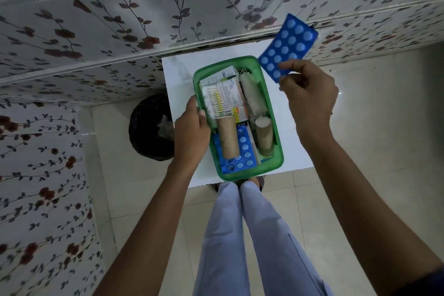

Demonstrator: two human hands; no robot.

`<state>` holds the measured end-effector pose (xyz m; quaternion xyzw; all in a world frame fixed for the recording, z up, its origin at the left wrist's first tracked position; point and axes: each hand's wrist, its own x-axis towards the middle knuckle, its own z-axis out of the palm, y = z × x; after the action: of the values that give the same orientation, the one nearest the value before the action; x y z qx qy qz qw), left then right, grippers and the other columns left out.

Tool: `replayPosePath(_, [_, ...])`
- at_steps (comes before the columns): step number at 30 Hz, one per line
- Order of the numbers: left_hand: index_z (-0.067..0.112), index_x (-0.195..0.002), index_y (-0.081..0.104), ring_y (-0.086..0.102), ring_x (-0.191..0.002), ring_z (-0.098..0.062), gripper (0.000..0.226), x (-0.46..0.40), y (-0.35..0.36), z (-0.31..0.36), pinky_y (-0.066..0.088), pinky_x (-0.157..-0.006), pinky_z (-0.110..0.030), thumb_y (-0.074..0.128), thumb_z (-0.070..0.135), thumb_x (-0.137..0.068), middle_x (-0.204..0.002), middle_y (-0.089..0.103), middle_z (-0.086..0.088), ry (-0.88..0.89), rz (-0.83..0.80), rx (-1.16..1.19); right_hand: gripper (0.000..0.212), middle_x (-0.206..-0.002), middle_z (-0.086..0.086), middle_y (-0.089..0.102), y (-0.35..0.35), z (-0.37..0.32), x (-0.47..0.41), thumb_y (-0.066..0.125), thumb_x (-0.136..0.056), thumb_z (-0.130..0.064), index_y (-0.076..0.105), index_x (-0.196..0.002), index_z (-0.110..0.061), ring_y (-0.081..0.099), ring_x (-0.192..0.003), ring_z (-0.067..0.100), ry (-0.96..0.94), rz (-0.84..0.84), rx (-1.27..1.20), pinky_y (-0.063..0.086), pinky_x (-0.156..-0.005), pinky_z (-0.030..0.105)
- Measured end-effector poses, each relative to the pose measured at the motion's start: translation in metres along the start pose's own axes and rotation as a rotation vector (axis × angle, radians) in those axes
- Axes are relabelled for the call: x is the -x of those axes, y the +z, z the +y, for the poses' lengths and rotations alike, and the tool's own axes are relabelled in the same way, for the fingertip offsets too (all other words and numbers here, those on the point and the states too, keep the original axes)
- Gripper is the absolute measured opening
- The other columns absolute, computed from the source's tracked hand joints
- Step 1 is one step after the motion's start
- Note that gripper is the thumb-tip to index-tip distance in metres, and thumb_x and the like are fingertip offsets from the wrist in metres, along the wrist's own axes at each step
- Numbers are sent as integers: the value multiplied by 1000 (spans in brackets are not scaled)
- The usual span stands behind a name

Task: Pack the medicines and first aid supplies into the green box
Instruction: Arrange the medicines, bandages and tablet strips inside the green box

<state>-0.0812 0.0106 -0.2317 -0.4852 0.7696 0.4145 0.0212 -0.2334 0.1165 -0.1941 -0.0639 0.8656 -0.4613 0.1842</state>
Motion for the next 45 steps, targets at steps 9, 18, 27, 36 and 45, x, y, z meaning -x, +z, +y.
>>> replayPosePath(9, [15, -135, 43, 64, -94, -33, 42, -4, -3, -3, 56, -80, -51, 40, 12, -94, -102, 65, -15, -68, -43, 77, 23, -96, 6, 72, 21, 7, 19, 54, -79, 3, 70, -89, -9, 62, -82, 9, -414, -201, 222, 47, -72, 10])
replayPosePath(18, [13, -137, 39, 63, -97, -37, 43, -5, -3, -5, 55, -80, -53, 38, 15, -93, -102, 64, -19, -63, -64, 79, 28, -91, 7, 71, 51, 11, 17, 52, -74, 4, 70, -86, -14, 62, -84, 22, -241, -562, 571, 38, -64, 21])
replayPosePath(27, [16, -137, 40, 61, -102, -34, 43, -4, -3, -4, 56, -80, -54, 39, 14, -93, -106, 62, -14, -107, -61, 142, 23, -112, 13, 55, 57, 6, 27, 53, -84, -7, 66, -101, -15, 53, -101, 30, -417, -560, 876, 37, -65, 29])
replayPosePath(36, [20, -136, 41, 61, -105, -33, 43, -1, -5, -3, 56, -78, -55, 39, 14, -94, -100, 58, -6, -144, -69, 189, 30, -100, 14, 67, 57, 23, 31, 57, -62, 4, 69, -88, -6, 60, -93, 37, -669, -328, 644, 49, -64, 38])
replayPosePath(45, [15, -132, 48, 64, -102, -28, 42, 11, -4, -7, 56, -81, -53, 50, 28, -92, -107, 66, -14, -141, -60, 280, 42, -107, 8, 71, 45, 17, 13, 46, -73, 5, 69, -103, -11, 52, -112, 29, -485, -344, 423, 42, -82, 29])
